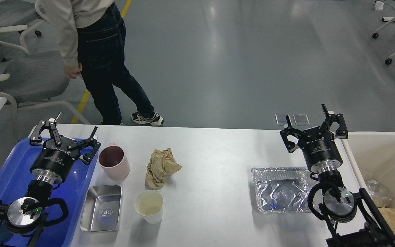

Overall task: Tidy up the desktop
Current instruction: 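Move the left gripper out over the blue tray toward the pink mug, then reach the left gripper to the pink mug and grasp its rim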

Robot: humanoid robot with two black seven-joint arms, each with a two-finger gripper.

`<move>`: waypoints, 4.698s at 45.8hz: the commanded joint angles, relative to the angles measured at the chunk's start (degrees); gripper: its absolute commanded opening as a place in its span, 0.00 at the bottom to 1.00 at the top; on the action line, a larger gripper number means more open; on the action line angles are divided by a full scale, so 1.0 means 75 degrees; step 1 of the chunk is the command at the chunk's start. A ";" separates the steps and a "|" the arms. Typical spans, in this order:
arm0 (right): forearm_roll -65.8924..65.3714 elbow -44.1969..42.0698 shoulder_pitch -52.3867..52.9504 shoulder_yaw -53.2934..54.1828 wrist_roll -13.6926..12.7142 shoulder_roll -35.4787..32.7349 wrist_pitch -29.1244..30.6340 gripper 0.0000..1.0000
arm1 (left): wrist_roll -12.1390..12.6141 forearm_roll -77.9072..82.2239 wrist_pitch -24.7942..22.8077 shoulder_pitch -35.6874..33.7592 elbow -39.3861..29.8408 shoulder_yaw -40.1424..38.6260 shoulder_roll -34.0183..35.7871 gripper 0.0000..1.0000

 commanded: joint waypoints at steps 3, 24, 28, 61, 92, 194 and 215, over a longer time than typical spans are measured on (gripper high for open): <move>-0.0001 0.0002 0.0004 -0.0001 0.0003 0.0000 0.0002 1.00 | 0.0008 0.0293 -0.0008 -0.0057 -0.0020 0.0027 0.0187 0.96; -0.0013 -0.0033 0.0004 -0.0024 0.0003 0.0012 0.0002 1.00 | -0.0027 0.0387 0.0777 -0.0514 0.0026 0.0272 0.0714 0.96; -0.0024 -0.0045 0.0016 -0.0036 0.0003 0.0035 0.0002 1.00 | -0.0120 0.0667 0.0789 -0.0561 0.0038 0.0296 0.0843 0.96; -0.0036 -0.0186 0.0028 -0.0048 0.0003 0.0071 0.0001 1.00 | 0.0477 0.3820 0.0953 0.0049 -0.1216 0.1127 0.5599 0.96; -0.0083 -0.0385 0.0098 -0.0294 0.0003 0.0071 -0.0022 1.00 | 0.0430 0.6303 0.0602 0.0048 -0.2082 0.2851 0.9234 0.96; -0.0071 -0.0397 -0.0207 -0.0247 0.0003 0.0000 0.0037 1.00 | 0.0922 0.8602 0.0039 -0.3549 0.1034 0.7386 0.4020 0.87; -0.0071 -0.0397 -0.0218 -0.0235 0.0003 0.0000 0.0025 1.00 | 0.0934 0.8496 0.0274 -0.3479 0.1702 0.7398 0.3340 0.61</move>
